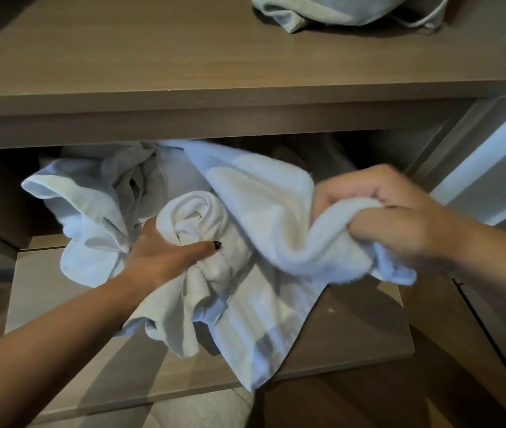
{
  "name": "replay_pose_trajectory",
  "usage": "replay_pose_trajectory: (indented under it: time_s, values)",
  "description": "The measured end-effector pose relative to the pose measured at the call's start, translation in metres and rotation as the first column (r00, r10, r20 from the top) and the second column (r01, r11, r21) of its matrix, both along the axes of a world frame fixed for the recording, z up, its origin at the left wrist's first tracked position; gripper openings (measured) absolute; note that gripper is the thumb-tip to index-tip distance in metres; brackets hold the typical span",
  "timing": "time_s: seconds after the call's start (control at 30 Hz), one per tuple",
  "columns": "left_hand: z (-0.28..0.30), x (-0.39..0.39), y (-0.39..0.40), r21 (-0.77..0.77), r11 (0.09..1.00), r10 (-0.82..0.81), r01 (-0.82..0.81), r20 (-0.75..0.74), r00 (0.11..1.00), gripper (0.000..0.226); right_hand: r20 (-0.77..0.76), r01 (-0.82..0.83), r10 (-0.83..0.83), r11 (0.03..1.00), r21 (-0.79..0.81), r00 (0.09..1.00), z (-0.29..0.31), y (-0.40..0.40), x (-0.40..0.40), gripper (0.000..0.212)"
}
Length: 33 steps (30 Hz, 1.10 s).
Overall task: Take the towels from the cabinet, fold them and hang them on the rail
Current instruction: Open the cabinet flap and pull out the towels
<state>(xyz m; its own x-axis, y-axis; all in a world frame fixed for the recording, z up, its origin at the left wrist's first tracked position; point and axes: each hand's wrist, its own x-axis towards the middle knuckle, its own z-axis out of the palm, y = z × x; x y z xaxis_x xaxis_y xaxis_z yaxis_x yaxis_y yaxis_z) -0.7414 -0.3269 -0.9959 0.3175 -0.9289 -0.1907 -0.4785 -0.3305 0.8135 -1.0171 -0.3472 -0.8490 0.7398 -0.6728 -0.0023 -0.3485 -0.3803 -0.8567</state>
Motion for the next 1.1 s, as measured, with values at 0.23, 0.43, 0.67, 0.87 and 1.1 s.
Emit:
replay_pose_trajectory:
  time_s: [0.23,0.43,0.67,0.87,1.1]
  values:
    - [0.002,0.004,0.004,-0.014,0.999,-0.033,0.033,0.015,0.999,0.066,-0.431,0.02,0.111,0.957,0.29,0.896,-0.016,-0.016,0.031,0.031]
    - [0.0,0.002,0.001,-0.003,1.0,-0.014,0.014,-0.021,1.0,0.067,-0.271,0.379,-0.419,0.906,-0.188,0.867,-0.059,-0.036,0.073,0.053]
    - [-0.006,0.005,0.001,0.061,0.998,0.03,-0.026,-0.059,0.998,0.057,-0.53,0.17,-0.262,0.961,-0.217,0.807,-0.106,-0.072,0.11,0.096]
    - [-0.005,0.0,-0.001,0.047,0.998,0.03,-0.03,0.0,1.0,0.054,-0.516,0.137,-0.251,0.959,-0.249,0.819,-0.094,-0.059,0.096,0.024]
    - [-0.007,0.001,-0.003,0.057,0.998,0.041,-0.04,-0.013,0.999,0.067,-0.792,-0.177,0.069,0.983,-0.051,0.607,-0.008,-0.005,0.028,0.025]
